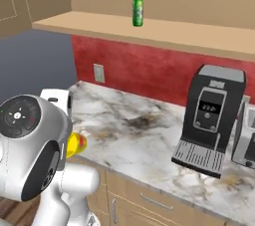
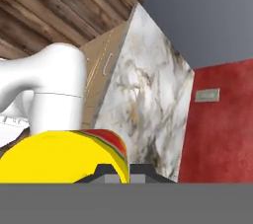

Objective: Open the cabinet directly in front. Then move the beer and the cup to the dining counter with the jar on it.

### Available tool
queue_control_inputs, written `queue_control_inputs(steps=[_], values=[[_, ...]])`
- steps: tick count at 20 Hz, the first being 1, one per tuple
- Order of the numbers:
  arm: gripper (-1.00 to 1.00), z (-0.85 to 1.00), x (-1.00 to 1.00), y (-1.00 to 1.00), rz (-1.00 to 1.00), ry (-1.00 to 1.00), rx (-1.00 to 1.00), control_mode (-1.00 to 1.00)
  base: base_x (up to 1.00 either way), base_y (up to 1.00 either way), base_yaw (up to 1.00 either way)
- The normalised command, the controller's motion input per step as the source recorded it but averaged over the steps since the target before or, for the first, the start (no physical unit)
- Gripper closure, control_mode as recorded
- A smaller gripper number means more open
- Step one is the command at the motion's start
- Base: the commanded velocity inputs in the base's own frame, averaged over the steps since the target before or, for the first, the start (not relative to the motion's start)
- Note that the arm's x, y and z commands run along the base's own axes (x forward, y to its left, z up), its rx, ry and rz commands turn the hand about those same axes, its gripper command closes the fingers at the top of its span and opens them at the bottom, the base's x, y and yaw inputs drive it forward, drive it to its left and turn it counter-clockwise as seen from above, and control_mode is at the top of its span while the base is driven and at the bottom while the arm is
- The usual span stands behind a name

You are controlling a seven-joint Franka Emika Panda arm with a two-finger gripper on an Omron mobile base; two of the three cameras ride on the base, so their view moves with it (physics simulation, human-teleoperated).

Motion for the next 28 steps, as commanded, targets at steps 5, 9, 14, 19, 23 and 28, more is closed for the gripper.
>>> queue_control_inputs(steps=[5, 9, 14, 19, 23, 28], values=[[1.00, 0.00, 0.00, 0.00, 0.00, 0.00, 0.00, 1.00, -0.21, 0.43, 0.51], [1.00, 0.00, 0.00, 0.00, 0.00, 0.00, 0.00, 1.00, -0.28, 0.45, 0.53], [1.00, 0.00, 0.00, 0.00, 0.00, 0.00, 0.00, 1.00, -0.29, 0.40, 0.54], [1.00, 0.00, 0.00, 0.00, 0.00, 0.00, 0.00, 1.00, -0.25, 0.31, 0.52], [1.00, 0.00, 0.00, 0.00, 0.00, 0.00, 0.00, 1.00, -0.27, 0.27, 0.48], [1.00, 0.00, 0.00, 0.00, 0.00, 0.00, 0.00, 1.00, -0.22, 0.30, 0.47]])
